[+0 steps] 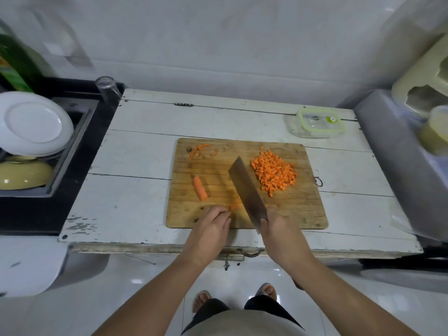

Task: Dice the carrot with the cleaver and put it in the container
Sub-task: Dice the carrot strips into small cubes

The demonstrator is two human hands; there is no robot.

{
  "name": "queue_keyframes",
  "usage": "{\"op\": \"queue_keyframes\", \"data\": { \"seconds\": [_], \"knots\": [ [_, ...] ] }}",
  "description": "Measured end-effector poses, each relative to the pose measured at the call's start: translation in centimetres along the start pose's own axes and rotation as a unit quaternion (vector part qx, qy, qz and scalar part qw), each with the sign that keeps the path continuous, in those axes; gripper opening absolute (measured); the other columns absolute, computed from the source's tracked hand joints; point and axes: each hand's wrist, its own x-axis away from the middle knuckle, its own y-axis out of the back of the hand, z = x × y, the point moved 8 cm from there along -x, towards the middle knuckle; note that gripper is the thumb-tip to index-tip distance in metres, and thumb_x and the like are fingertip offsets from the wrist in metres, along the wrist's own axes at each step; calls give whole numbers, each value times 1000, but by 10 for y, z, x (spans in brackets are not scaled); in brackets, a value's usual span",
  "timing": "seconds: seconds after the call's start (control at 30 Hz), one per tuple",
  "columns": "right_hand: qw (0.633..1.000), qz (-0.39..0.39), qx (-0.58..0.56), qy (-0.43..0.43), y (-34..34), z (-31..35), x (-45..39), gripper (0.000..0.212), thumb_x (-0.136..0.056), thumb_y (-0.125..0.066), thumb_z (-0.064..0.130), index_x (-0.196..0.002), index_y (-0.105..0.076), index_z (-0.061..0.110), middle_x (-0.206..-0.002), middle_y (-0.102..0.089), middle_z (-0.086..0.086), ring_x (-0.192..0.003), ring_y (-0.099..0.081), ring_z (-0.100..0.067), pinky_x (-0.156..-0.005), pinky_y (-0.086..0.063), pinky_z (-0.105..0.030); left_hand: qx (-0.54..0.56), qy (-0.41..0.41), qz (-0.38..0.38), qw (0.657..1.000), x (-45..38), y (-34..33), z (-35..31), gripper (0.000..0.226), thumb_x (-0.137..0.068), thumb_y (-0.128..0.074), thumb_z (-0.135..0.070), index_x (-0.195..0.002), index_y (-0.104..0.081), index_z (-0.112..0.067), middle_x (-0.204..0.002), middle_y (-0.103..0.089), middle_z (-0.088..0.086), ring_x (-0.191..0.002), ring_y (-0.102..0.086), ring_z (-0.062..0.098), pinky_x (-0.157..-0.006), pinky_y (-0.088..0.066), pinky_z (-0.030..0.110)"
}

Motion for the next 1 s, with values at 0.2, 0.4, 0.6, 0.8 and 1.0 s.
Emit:
{"op": "queue_keyframes", "data": {
  "seconds": [0.2,0.4,0.6,0.8,1.0],
  "knots": [
    [997,28,74,-3,-19,10,11,10,-100,-51,17,-110,-52,14,-80,-58,-4,-69,-56,-25,-53,-35,-28,-38,2,36,999,-8,-11,-1,31,-103,-51,-25,-125,-67,-10,-124,-61,0,-117,-52,20,-105,-47,36],
    [997,18,80,-6,-30,22,-17,16,-98,-47,8,-113,-51,11,-93,-69,-12,-85,-66,-33,-62,-40,-34,-80,-13,66,995,-12,-16,-1,42,-79,-72,-3,-121,-70,-7,-120,-64,4,-116,-53,24,-103,-48,35],
    [1000,-9,-10,-14,-11,7,-16,17,-103,-43,22,-110,-53,10,-91,-67,-15,-80,-65,-34,-65,-52,-41,-51,23,64,996,0,-10,0,40,-101,-58,-21,-137,-61,-3,-137,-57,4,-127,-50,20,-111,-45,35],
    [1000,21,21,5,-20,8,10,16,-103,-45,23,-112,-53,13,-89,-66,-9,-75,-61,-26,-59,-44,-33,-38,43,68,996,2,-4,1,32,-103,-54,-23,-128,-67,-7,-131,-54,0,-121,-54,16,-102,-51,31],
    [997,30,69,-29,-35,18,8,15,-100,-47,10,-114,-53,13,-95,-67,-8,-84,-67,-27,-60,-42,-30,-67,14,91,993,-6,-8,-5,23,-94,-63,-9,-117,-67,-10,-117,-56,3,-111,-51,23,-94,-51,36]
  ]
}}
